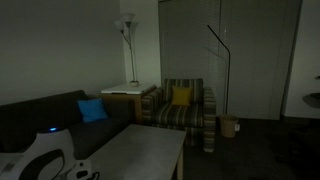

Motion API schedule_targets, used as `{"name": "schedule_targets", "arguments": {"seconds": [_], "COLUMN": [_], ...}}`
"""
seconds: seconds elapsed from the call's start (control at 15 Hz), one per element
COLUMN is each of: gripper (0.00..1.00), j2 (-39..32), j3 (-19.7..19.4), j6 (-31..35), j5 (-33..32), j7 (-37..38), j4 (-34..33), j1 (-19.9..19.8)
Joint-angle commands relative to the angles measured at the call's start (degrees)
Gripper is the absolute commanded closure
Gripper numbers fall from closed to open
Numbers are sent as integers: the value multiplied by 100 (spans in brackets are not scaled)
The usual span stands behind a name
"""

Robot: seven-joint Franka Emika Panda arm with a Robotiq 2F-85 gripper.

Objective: Put the cup on the white plate

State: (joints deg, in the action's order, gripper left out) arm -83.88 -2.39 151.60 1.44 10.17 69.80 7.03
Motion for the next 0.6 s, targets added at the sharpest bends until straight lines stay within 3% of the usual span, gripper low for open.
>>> {"name": "schedule_targets", "arguments": {"seconds": [0.0,0.53], "gripper": [0,0], "j2": [476,1273], "j3": [-355,-1183], "j6": [-94,87], "j5": [-62,-101], "j7": [489,1241], "j4": [501,1439], "j1": [414,1439]}}
